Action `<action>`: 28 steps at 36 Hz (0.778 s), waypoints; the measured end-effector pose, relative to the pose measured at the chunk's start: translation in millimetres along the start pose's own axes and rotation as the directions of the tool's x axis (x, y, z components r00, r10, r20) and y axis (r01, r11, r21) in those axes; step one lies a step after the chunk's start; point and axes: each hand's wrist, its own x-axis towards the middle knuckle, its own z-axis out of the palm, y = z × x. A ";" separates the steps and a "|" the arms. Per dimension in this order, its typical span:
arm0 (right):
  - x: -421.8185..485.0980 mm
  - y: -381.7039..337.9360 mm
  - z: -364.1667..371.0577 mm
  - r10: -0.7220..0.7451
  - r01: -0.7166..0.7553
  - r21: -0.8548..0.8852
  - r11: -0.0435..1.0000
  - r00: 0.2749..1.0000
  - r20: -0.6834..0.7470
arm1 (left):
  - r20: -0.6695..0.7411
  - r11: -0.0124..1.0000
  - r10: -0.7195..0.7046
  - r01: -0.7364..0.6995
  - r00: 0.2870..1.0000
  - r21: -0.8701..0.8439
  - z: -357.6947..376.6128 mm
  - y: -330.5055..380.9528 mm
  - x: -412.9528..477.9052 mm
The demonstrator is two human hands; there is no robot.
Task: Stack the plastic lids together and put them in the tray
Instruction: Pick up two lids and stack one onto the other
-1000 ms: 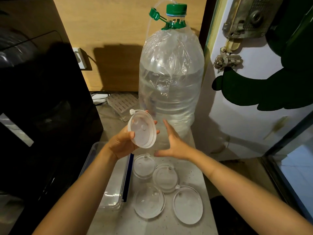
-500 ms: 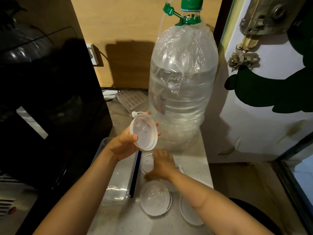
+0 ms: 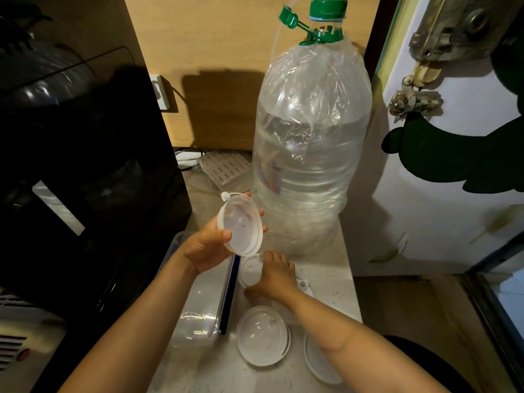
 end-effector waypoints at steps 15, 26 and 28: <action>-1.7 17.1 -63.2 0.011 0.029 0.256 0.966 0.988 -0.154 | -0.089 0.999 -0.006 0.003 0.996 -0.036 -0.9 -4.1 8.3; -35.2 1.6 -142.8 -0.170 0.271 0.205 0.941 0.898 -0.405 | -0.265 0.999 0.043 -0.050 0.963 -0.021 6.8 3.9 26.4; -41.9 -5.7 -151.4 -0.227 0.331 0.157 0.931 0.858 -0.461 | -0.267 0.998 0.063 -0.059 0.962 0.024 11.5 5.3 30.7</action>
